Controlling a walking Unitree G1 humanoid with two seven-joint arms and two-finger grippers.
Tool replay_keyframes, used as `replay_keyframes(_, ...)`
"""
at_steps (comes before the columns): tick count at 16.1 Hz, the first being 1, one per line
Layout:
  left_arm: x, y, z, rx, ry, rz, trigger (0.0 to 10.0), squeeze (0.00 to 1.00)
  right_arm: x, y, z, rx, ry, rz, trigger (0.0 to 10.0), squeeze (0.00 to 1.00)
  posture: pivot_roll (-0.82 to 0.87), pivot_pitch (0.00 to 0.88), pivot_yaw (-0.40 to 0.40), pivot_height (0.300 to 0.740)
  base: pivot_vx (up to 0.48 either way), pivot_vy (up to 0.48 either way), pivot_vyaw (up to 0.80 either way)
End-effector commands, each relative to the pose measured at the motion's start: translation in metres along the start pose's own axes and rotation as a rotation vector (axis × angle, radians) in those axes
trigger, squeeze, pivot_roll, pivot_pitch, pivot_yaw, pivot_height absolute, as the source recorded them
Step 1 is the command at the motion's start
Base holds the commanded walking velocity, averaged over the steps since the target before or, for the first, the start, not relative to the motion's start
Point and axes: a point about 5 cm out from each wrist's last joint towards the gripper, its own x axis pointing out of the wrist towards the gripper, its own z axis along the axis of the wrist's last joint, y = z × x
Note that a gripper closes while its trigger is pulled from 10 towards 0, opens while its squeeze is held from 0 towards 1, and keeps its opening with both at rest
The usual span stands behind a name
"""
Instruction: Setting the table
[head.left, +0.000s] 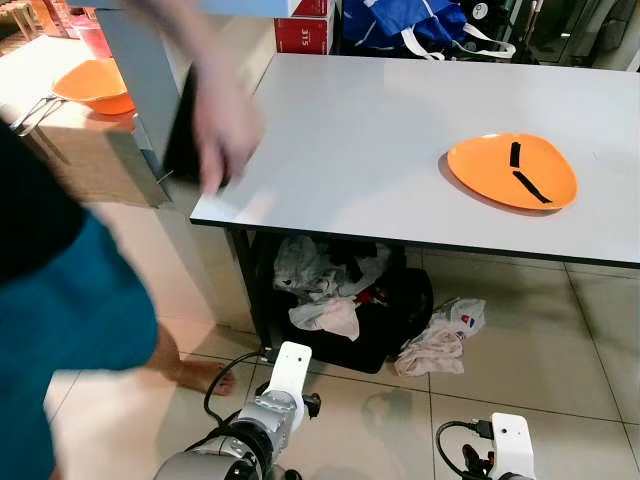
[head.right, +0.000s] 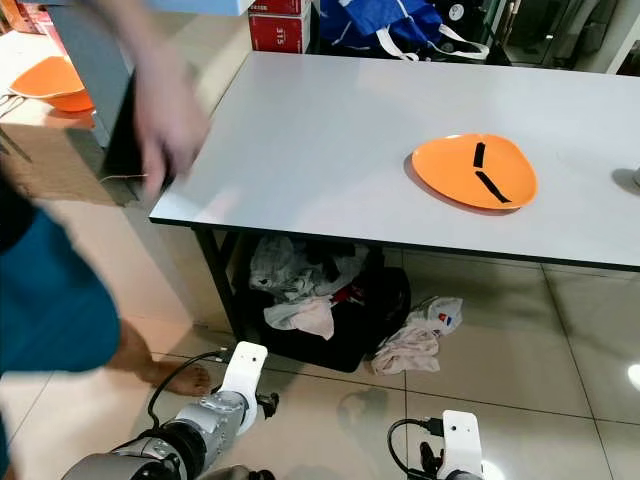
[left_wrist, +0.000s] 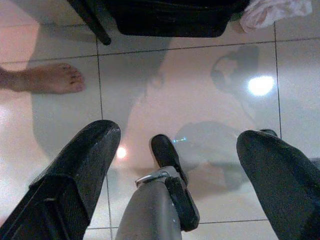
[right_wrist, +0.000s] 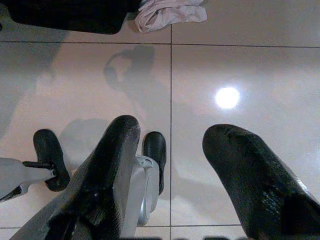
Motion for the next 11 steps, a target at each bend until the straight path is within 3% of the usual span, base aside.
replay_keyframes(1, 0.0, -0.003, 0.004, 0.033, -0.012, -0.013, 10.0, 0.0, 0.0, -0.004, 0.001, 0.022, -0.008, -0.014, 10.0, 0.0, -0.1, 0.0, 0.07, 0.735, 0.0, 0.0, 0.0)
replay_keyframes(11, -0.001, -0.016, 0.003, 0.072, -0.015, -0.055, 10.0, 0.0, -0.004, -0.017, -0.005, 0.05, 0.003, -0.054, 10.0, 0.0, -0.16, 0.0, 0.092, 0.735, 0.0, 0.0, 0.0)
